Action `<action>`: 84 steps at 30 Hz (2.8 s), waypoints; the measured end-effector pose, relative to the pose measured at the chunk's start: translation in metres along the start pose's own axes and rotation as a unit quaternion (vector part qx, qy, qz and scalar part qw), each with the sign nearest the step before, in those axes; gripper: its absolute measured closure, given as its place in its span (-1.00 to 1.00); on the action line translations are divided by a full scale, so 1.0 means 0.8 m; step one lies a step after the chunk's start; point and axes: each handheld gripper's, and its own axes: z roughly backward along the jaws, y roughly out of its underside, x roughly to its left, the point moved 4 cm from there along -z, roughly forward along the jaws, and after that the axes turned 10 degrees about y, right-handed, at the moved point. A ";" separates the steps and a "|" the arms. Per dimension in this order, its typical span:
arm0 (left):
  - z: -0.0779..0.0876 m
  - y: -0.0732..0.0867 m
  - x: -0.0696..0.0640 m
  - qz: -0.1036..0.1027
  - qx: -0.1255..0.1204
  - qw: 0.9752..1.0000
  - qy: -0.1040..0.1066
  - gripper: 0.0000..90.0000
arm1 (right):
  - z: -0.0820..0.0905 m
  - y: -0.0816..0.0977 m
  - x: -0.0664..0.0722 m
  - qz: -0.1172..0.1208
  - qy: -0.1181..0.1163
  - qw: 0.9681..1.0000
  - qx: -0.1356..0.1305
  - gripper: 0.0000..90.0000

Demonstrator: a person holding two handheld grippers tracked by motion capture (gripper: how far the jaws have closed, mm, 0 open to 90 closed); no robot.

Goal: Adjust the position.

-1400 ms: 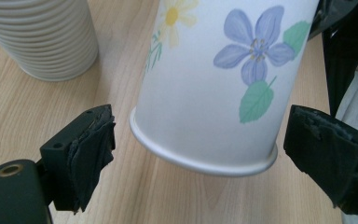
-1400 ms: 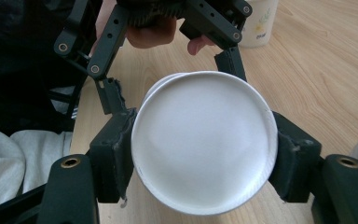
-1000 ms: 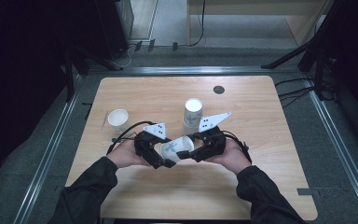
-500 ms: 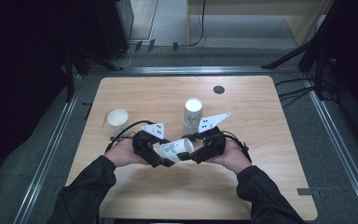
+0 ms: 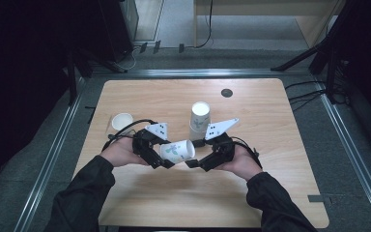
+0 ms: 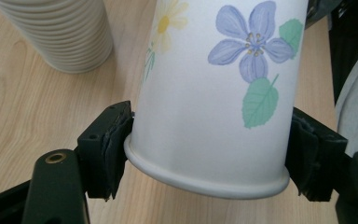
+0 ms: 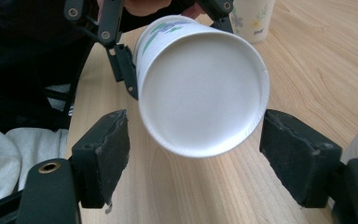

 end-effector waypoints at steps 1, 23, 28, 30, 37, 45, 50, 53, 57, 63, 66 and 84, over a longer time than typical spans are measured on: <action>0.001 0.000 0.001 -0.002 0.006 1.000 -0.008 -0.45 | 0.000 0.001 -0.001 0.000 0.001 1.000 0.002 -0.45; -0.023 -0.004 -0.003 0.001 0.093 0.995 0.018 -0.45 | -0.024 0.009 0.010 0.024 -0.006 0.999 0.032 -0.45; -0.030 -0.007 -0.008 -0.006 0.100 0.995 0.027 -0.46 | -0.029 0.009 0.015 0.031 -0.012 0.999 0.038 -0.37; -0.032 -0.009 -0.008 -0.008 0.100 0.995 0.029 -0.46 | -0.030 0.009 0.016 0.035 -0.015 0.998 0.039 -0.33; -0.030 -0.010 -0.011 -0.018 0.087 0.996 0.028 -0.51 | -0.028 0.009 0.018 0.042 -0.018 0.998 0.041 -0.26; -0.014 -0.013 -0.007 -0.004 0.022 1.000 0.019 -0.78 | -0.013 0.003 0.011 0.032 -0.009 0.999 0.016 -0.26; -0.004 -0.004 -0.004 0.002 -0.020 1.000 0.012 -0.78 | -0.003 0.000 0.006 0.023 -0.012 1.000 0.000 -0.26; -0.002 0.000 -0.005 0.008 -0.038 0.999 0.014 -0.78 | 0.000 -0.001 0.006 0.021 -0.012 1.000 -0.004 -0.26; -0.004 0.003 -0.007 0.013 -0.048 0.999 0.013 -0.78 | 0.001 -0.003 0.005 0.024 -0.014 1.000 -0.007 -0.26; -0.009 0.007 -0.011 0.024 -0.093 0.995 0.025 -0.79 | 0.003 -0.007 0.007 0.024 -0.025 0.999 -0.015 -0.26; -0.011 0.008 -0.013 0.023 -0.104 0.994 0.024 -0.79 | 0.005 -0.009 0.008 0.024 -0.029 0.999 -0.018 -0.26; -0.005 0.007 -0.021 0.001 -0.153 0.987 0.056 -0.52 | -0.005 -0.011 0.015 0.024 -0.058 0.998 -0.017 -0.26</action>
